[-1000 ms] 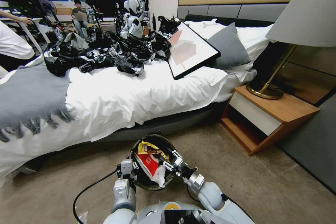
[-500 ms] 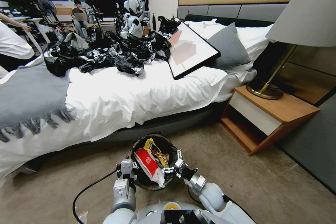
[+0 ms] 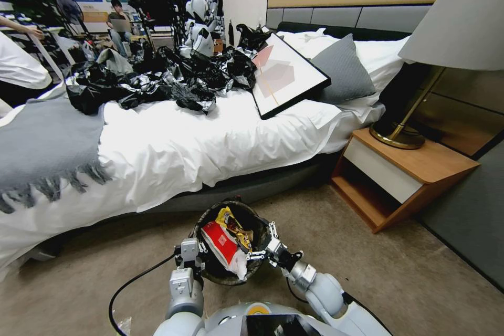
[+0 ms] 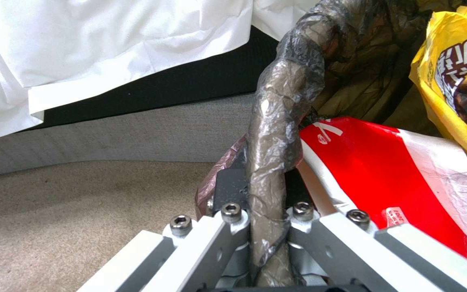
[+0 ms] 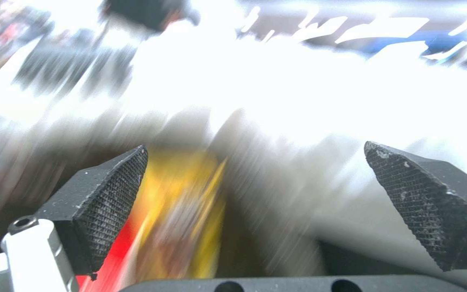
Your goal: Pick up the trash bin, then pick up the garbage from the floor and place it into the trash bin.
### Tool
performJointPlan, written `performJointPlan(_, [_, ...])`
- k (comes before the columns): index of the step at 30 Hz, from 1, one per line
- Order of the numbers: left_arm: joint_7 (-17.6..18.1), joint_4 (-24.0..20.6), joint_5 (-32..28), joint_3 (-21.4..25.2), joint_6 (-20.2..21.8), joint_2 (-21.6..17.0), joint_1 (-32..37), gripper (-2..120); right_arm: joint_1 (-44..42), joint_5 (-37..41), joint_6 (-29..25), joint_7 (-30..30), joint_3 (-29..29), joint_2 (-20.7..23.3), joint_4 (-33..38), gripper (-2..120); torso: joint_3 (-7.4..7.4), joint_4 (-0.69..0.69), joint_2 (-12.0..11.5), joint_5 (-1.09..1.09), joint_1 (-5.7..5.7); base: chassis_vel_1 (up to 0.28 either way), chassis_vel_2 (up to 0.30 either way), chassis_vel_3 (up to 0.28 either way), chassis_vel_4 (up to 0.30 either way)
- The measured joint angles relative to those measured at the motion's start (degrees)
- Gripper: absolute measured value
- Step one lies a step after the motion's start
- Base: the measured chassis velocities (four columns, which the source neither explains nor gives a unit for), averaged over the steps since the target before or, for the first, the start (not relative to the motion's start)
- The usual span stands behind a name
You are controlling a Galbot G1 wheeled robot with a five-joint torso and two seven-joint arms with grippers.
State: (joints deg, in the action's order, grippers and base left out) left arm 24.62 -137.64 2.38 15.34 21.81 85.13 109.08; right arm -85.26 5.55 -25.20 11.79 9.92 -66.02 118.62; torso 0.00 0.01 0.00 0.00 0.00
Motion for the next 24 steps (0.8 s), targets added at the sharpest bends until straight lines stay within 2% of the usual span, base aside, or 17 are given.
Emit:
performJointPlan(6, [0.0,0.0,-0.1,0.0,0.0,-0.1,0.0,0,-5.1,1.0,1.1,-9.8,7.3,-4.1,7.5,100,0.00,-0.01,0.0,0.00,0.00,0.000,0.000,0.000,0.000])
performJointPlan(7, [0.0,0.0,-0.1,0.0,0.0,-0.1,0.0,0,-5.1,1.0,1.1,-9.8,7.3,-4.1,7.5,100,0.00,-0.01,0.0,0.00,0.00,0.000,0.000,0.000,0.000])
performJointPlan(9, [0.0,0.0,-0.2,0.0,0.0,-0.2,0.0,0,-6.9,1.9,0.6,-11.2,11.0,-5.3,7.9,100,0.00,0.00,0.0,0.01,0.00,0.000,0.000,0.000,0.000])
performJointPlan(16, [0.0,-0.2,-0.6,-0.1,-0.2,-0.2,0.1,0,-8.5,3.4,-1.2,-12.0,15.5,-6.4,6.1,100,0.00,-0.01,0.0,0.00,0.00,0.000,0.000,0.000,0.000])
performJointPlan(24, [0.1,-0.7,-1.0,0.0,-0.2,-0.2,0.4,0,-8.1,3.6,-1.4,-12.5,16.1,-6.9,4.1,100,0.00,0.00,0.0,0.00,0.00,0.000,0.000,0.000,0.000])
